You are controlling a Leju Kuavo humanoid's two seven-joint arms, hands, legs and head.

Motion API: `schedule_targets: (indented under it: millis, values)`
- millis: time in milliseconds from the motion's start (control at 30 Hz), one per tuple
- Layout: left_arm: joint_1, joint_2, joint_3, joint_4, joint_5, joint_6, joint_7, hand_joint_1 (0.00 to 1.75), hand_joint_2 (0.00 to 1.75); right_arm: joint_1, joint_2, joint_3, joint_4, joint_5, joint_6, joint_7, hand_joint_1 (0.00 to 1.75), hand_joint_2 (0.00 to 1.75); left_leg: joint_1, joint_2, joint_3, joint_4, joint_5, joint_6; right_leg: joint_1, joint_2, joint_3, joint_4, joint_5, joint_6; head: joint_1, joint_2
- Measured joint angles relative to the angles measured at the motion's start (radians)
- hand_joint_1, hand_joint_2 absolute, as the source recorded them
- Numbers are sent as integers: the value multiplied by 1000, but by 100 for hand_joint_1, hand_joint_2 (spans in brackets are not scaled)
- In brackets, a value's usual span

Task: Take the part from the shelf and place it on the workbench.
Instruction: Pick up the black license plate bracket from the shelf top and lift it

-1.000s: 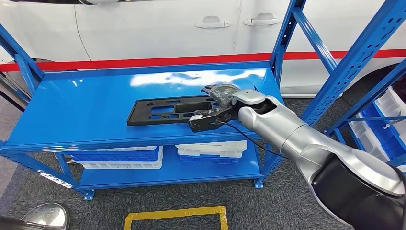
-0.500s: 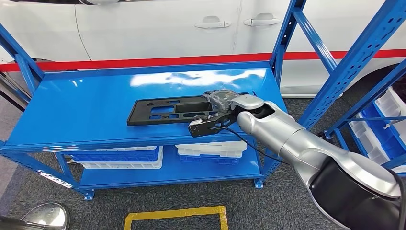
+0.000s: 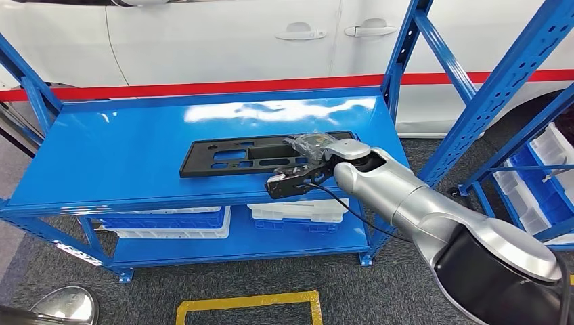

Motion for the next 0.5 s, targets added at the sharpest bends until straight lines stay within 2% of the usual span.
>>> schedule_targets:
  millis: [267, 433, 500]
  values:
    - [0, 0, 6, 0, 0, -8, 1, 0, 0, 3, 0, 1, 10, 0, -1, -3, 0, 0, -3, 0, -3, 5, -1, 4, -8, 0, 0, -1, 2, 4, 0, 0]
    - [0, 0, 8, 0, -1, -3, 1, 0, 0, 4, 1, 2, 14, 0, -2, -5, 0, 0, -6, 0, -8, 10, -1, 18, -10, 0, 0, -7, 7, 16, 0, 0]
    - [-1, -1, 8, 0, -2, -1, 1, 0, 0, 4, 1, 3, 14, 0, -3, -5, 0, 0, -1, 2, -1, -9, 11, 31, -9, 0, 2, -10, 5, 24, 0, 0]
